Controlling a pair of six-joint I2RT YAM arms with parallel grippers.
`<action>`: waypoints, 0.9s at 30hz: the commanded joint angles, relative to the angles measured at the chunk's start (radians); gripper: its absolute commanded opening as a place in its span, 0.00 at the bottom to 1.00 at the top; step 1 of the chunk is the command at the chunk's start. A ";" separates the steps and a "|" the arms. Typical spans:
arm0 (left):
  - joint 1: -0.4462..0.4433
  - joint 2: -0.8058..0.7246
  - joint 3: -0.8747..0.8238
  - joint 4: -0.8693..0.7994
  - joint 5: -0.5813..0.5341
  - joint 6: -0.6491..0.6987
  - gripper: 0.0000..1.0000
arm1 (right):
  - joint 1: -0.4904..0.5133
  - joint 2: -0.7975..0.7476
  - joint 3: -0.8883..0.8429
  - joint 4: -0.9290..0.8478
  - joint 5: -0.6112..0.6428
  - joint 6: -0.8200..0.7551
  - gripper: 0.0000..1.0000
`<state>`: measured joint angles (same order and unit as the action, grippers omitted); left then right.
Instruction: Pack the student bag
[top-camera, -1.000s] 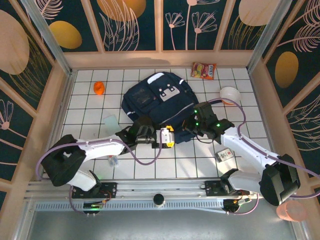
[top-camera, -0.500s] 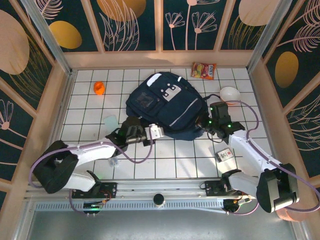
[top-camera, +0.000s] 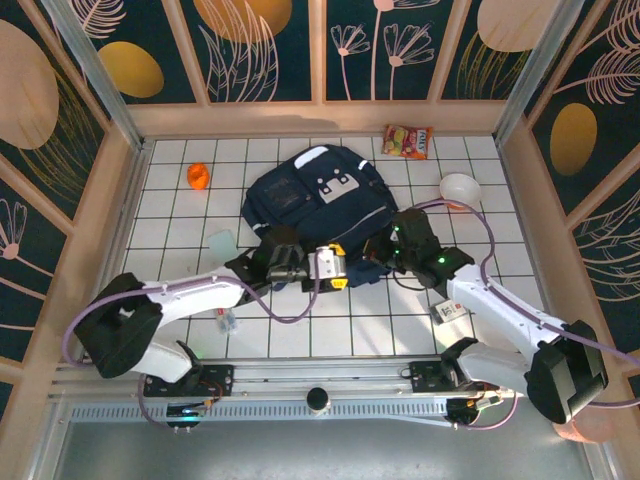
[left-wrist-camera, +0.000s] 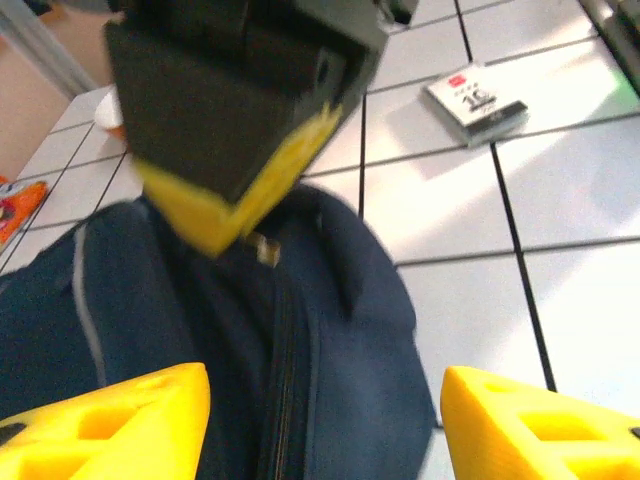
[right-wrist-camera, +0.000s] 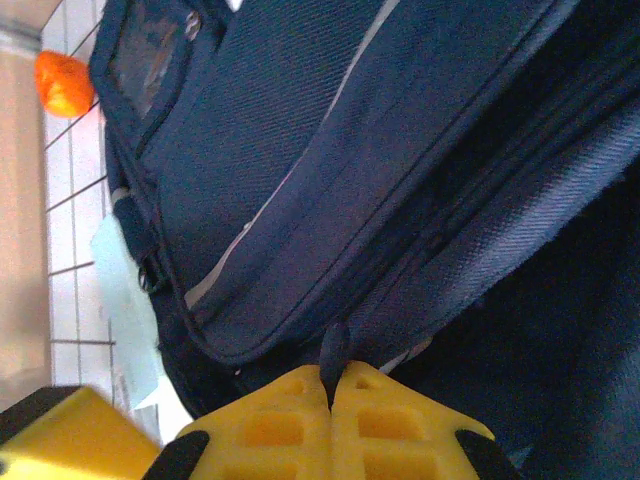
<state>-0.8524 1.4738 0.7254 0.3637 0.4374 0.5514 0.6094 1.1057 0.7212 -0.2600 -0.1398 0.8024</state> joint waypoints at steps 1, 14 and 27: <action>-0.011 0.062 0.045 0.016 -0.026 -0.073 0.58 | 0.058 -0.032 0.050 0.063 0.054 0.063 0.00; 0.088 -0.069 -0.119 0.165 0.025 -0.165 0.00 | -0.045 -0.134 0.009 0.105 0.051 -0.064 0.00; 0.129 -0.146 -0.160 0.349 0.210 -0.350 0.00 | -0.056 -0.186 -0.099 0.386 -0.183 -0.191 0.01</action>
<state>-0.7311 1.3598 0.5678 0.6281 0.5430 0.2649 0.5858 0.9535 0.6250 -0.0032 -0.3435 0.6777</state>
